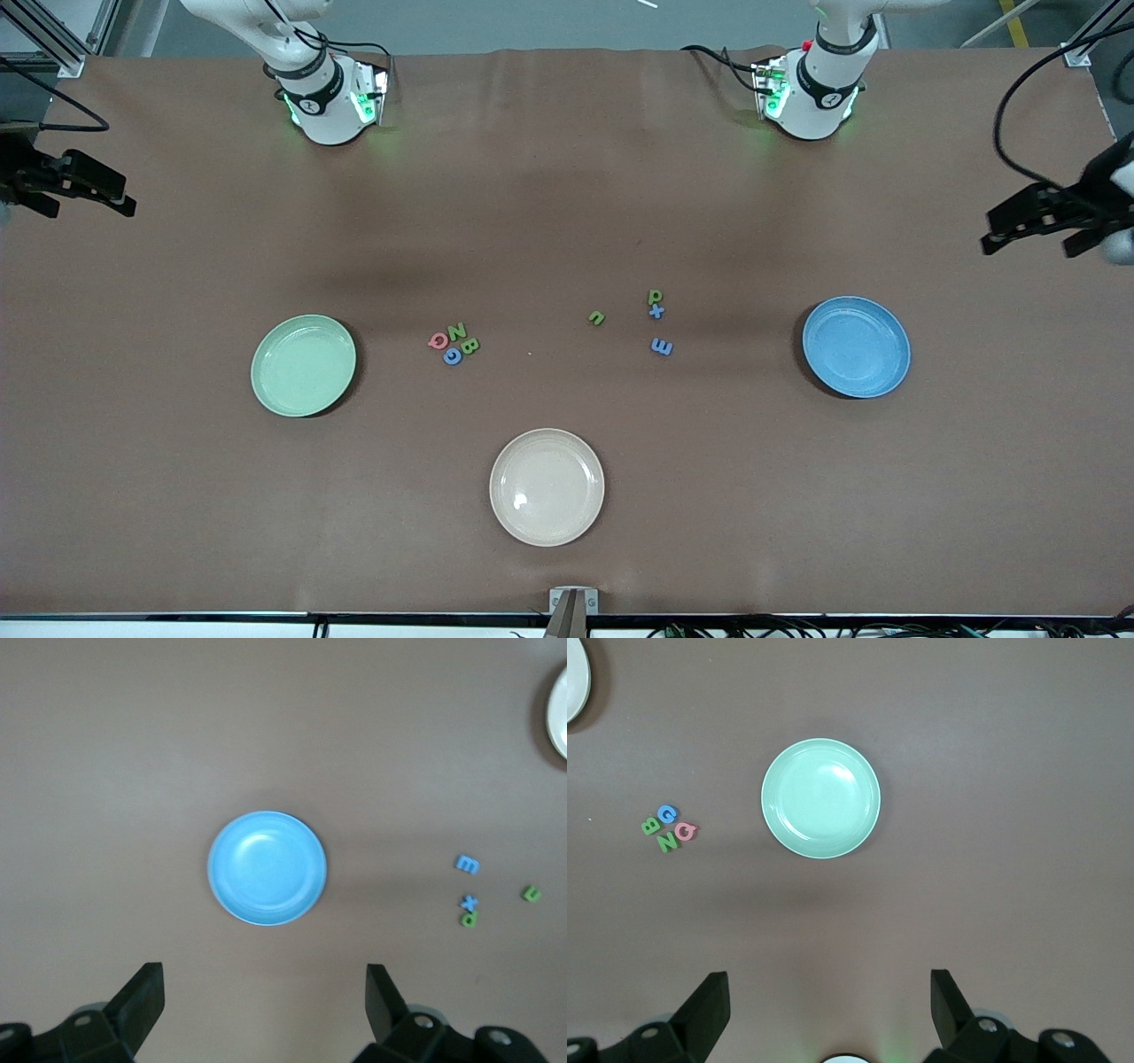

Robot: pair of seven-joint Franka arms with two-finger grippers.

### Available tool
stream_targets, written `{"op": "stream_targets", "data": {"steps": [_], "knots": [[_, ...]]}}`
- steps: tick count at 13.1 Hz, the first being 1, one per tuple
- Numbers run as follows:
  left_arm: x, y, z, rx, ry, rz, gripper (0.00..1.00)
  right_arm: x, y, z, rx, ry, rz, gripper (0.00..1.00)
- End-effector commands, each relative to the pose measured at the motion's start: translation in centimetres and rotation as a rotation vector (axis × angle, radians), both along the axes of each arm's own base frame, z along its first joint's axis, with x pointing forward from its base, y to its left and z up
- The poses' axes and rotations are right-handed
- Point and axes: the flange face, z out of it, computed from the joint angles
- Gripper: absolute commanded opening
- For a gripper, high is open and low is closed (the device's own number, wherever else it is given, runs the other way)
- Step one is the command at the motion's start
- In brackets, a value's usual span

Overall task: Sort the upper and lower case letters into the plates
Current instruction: 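Move the left gripper from rest toward the blue m letter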

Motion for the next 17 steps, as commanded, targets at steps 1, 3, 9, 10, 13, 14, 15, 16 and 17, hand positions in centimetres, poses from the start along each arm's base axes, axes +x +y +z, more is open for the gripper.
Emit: {"op": "stream_targets", "data": {"steps": [1,3,9,10,13,14,15,16,17], "knots": [[1.7,-5.3,-4.2,-0.019,0.079,0.008,1.00,-0.8,0.1,0.2,0.010,-0.013,0.004,1.00],[3.0,-9.5,-8.2,-0.020,0.122,0.018,1.00,-0.8,0.1,0.4,0.010,-0.014,0.000,1.00],[5.4,-20.2,-19.3,-0.032,0.132,-0.038,1.00,-0.1,-0.4,1.3,0.024,-0.037,-0.007,1.00],[5.4,-21.6,-20.7,-0.037,0.130,-0.055,1.00,0.0,-0.3,1.6,0.039,-0.044,-0.014,1.00],[5.4,-24.7,-26.0,0.013,0.122,-0.099,1.00,2.3,-0.6,-2.0,0.034,0.016,-0.018,1.00],[5.4,-26.0,-28.2,0.015,0.121,-0.087,1.00,3.9,-0.7,-4.2,0.035,0.039,-0.018,1.00],[5.2,-27.5,-30.3,0.010,0.120,-0.067,1.00,5.5,-0.7,-7.2,0.034,0.074,-0.016,1.00],[5.0,-28.8,-32.6,0.008,0.123,-0.048,1.00,6.7,-1.0,-10.1,0.028,0.118,-0.011,1.00],[4.5,-30.0,-33.9,0.004,0.118,-0.052,1.00,7.1,-1.7,-11.2,0.028,0.132,-0.020,1.00]]}}
